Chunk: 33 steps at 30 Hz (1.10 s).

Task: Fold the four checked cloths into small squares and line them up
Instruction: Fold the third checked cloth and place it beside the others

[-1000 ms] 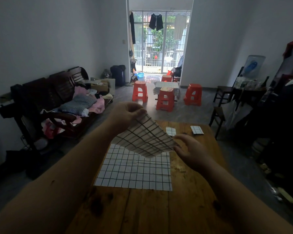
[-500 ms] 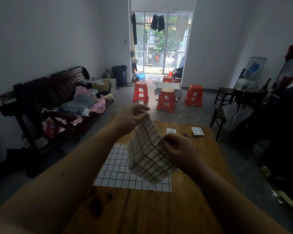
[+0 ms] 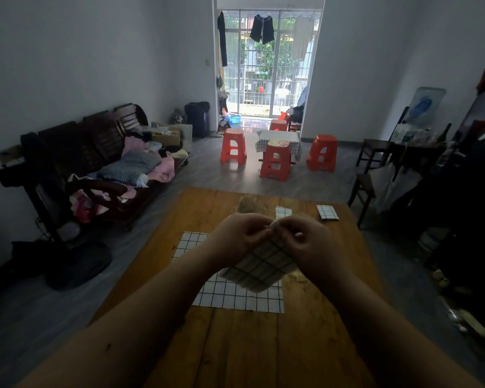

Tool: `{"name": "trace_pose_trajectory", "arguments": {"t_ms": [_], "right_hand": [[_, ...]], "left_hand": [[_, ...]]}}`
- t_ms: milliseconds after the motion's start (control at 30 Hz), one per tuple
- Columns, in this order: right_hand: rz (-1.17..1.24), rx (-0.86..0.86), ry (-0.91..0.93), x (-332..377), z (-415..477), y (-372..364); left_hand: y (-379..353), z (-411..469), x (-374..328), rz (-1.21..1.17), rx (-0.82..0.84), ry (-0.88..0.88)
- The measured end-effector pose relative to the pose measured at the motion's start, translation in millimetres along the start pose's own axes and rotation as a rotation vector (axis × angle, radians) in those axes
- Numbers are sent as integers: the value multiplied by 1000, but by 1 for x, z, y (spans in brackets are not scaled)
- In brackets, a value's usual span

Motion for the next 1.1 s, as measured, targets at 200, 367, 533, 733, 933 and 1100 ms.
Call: {"name": "trace_pose_trajectory", "arguments": {"t_ms": [200, 367, 533, 733, 933, 1100], "right_hand": [[-63, -151, -50, -9, 6, 16], [-20, -8, -89, -6, 5, 16], [-3, -17, -86, -1, 4, 12], [37, -37, -106, -2, 3, 13], [62, -63, -107, -15, -3, 25], [-162, -80, -77, -10, -1, 15]], "left_hand": [[-4, 1, 3, -111, -56, 62], [0, -1, 1, -250, -93, 92], [5, 3, -5, -218, -179, 75], [21, -2, -3, -173, -287, 115], [42, -16, 6, -219, -382, 216], [32, -15, 5, -169, -325, 243]]}}
Point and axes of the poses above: each hand's wrist, its own z-axis towards the middle knuckle, its own y-axis out of the back of the hand, x = y × z, the point moved 7 cm from there along z, towards the middle knuckle, and after that the axes turned 15 degrees about -y, right-handed, at the moved point
